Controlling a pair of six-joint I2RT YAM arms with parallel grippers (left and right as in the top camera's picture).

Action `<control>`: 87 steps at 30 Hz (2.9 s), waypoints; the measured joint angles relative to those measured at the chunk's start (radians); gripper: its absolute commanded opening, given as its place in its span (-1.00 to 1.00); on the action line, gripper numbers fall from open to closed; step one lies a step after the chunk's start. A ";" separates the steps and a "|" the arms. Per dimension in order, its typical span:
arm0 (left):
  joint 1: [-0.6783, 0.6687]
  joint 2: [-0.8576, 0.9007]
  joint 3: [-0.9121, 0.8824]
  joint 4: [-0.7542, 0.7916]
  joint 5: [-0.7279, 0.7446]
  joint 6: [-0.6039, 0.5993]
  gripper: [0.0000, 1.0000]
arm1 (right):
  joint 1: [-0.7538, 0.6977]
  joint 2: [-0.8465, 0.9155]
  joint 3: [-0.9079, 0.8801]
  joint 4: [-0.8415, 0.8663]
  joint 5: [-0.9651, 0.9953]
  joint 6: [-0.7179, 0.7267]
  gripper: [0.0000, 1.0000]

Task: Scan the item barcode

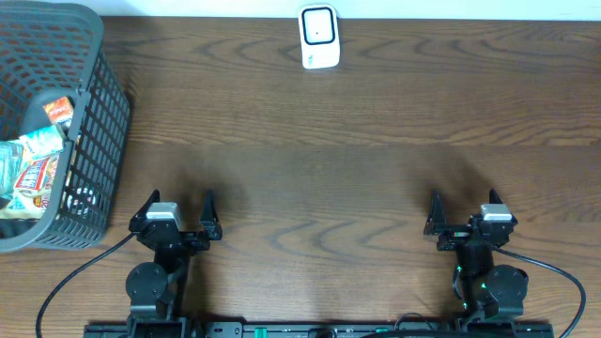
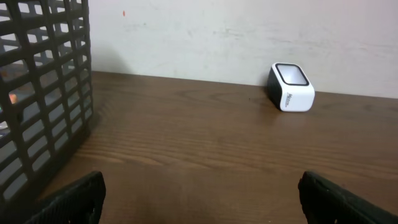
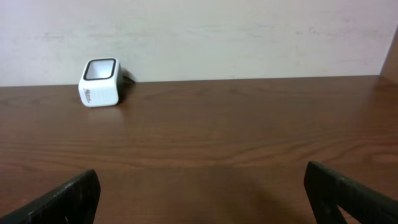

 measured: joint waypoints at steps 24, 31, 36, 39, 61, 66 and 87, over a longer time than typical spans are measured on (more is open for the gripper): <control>0.000 0.000 -0.002 0.037 0.053 -0.164 0.95 | 0.000 0.000 0.000 0.000 0.000 0.000 0.99; -0.003 0.006 -0.009 0.370 0.216 -0.235 0.95 | 0.000 0.000 0.000 0.000 0.000 0.000 0.98; -0.003 0.005 -0.006 0.614 0.275 -0.294 0.95 | 0.000 0.000 0.000 0.000 0.000 0.000 0.99; -0.003 0.006 0.018 0.639 0.256 -0.326 0.95 | 0.000 0.000 0.000 0.000 0.000 0.000 0.99; -0.003 0.539 0.762 0.047 0.458 -0.126 0.95 | 0.000 0.005 0.000 0.000 0.000 0.000 0.99; 0.042 0.765 1.024 -0.034 0.425 -0.103 0.95 | 0.000 0.005 0.000 0.000 0.000 0.000 0.99; 0.634 1.562 1.862 -0.787 0.244 -0.096 0.95 | 0.000 0.005 0.000 0.000 0.001 0.000 0.99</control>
